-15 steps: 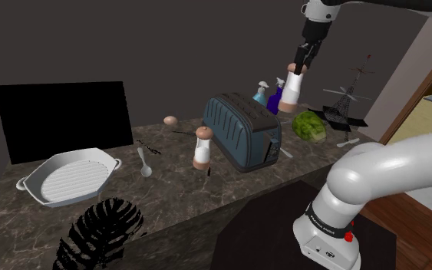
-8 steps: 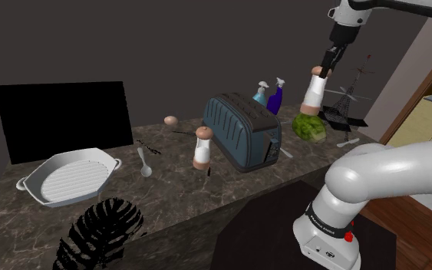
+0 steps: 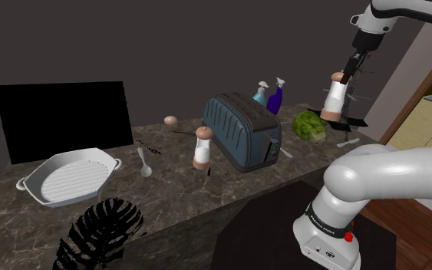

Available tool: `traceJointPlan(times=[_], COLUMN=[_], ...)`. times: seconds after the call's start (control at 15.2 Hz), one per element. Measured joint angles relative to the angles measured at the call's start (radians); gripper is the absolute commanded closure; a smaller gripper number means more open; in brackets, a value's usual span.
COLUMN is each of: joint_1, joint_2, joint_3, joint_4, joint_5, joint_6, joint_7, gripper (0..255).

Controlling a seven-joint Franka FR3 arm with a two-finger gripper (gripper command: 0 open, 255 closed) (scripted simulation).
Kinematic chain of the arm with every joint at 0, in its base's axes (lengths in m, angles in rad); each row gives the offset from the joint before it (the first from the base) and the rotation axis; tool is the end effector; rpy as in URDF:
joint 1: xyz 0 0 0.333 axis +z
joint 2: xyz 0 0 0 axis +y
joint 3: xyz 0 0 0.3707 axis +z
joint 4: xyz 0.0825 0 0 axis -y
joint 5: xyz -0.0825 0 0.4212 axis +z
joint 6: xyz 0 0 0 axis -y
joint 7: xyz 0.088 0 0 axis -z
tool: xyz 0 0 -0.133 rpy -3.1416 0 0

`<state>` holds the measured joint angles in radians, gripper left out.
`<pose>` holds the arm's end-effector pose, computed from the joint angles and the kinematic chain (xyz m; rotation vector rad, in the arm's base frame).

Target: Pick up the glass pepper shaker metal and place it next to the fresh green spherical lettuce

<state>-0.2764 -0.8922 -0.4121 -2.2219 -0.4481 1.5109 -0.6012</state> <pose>0.1477 -0.2886 0.6605 2.9660 -0.0311 0.0517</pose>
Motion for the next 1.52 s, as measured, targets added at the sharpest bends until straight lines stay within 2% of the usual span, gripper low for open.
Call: traceJointPlan(times=[1.52], joint_1=[-0.042], joint_2=[-0.087], joint_3=[-0.09], joint_4=[-0.336], joint_5=[-0.094], joint_6=[0.247], joint_7=[0.05], gripper=[255])
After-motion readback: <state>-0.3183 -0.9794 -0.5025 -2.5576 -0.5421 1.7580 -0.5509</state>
